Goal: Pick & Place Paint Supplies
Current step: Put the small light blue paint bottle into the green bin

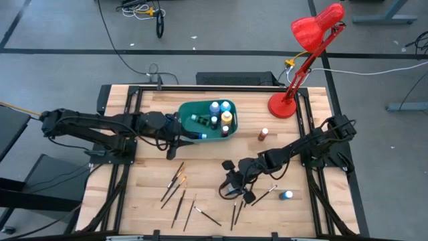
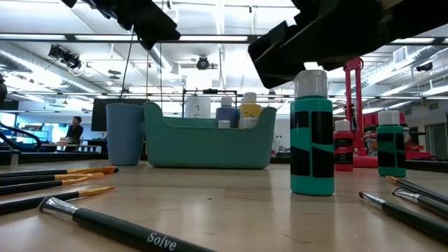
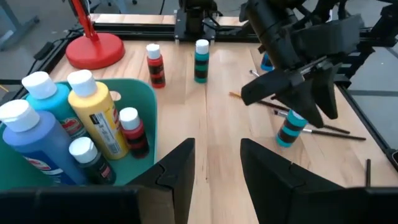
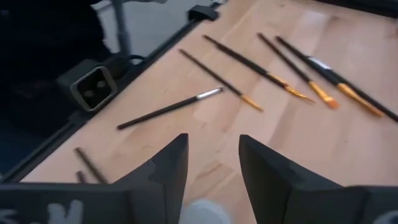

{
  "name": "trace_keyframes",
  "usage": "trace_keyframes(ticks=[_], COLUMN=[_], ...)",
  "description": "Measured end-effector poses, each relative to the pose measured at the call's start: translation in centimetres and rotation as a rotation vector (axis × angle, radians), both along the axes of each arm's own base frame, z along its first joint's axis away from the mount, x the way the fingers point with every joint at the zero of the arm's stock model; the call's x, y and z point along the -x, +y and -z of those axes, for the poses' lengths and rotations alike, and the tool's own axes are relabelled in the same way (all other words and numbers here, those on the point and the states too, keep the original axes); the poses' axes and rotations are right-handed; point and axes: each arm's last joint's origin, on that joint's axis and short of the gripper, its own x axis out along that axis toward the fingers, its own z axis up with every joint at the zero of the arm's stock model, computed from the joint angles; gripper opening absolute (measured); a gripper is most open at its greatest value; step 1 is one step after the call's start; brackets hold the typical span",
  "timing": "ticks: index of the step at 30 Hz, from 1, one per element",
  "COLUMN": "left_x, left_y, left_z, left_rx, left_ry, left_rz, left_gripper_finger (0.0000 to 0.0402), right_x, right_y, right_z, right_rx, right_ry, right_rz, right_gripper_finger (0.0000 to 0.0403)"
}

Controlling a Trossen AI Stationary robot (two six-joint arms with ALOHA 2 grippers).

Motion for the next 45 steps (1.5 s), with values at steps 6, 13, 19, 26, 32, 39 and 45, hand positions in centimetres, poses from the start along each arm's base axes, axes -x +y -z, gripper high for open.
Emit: trace_keyframes(ticks=[6, 13, 19, 26, 32, 39, 45], left_x=[0.1, 0.1, 0.1, 0.1, 0.1, 0.1, -0.2], left_y=[0.0, 0.0, 0.0, 0.0, 0.0, 0.0, 0.2], left_z=[0.7, 0.8, 0.8, 0.8, 0.8, 0.8, 0.2], left_rx=[0.013, 0.015, 0.016, 0.014, 0.015, 0.015, -0.020], left_ry=[0.020, 0.024, 0.024, 0.024, 0.024, 0.016, -0.053], left_rz=[-0.006, -0.006, -0.007, -0.006, -0.006, -0.007, -0.054], left_gripper_finger=[0.0137, 0.0137, 0.0137, 0.0137, 0.0137, 0.0137, 0.0137], right_x=[0.3, 1.0, 1.1, 0.5, 0.3, 0.4, 0.7], right_y=[0.1, -0.2, -0.7, -0.8, -0.9, -0.8, -0.1], right_z=[0.3, 1.1, 1.3, -0.1, -0.8, -0.6, -0.3], right_rx=[-0.016, -0.039, -0.076, -0.103, -0.109, -0.163, -0.158], right_ry=[0.044, -0.006, -0.085, -0.238, -0.311, -0.255, -0.222], right_rz=[-0.042, -0.038, -0.017, 0.033, 0.083, 0.101, 0.082], right_gripper_finger=[0.0122, 0.0108, 0.0107, 0.0107, 0.0107, 0.0112, 0.0154])
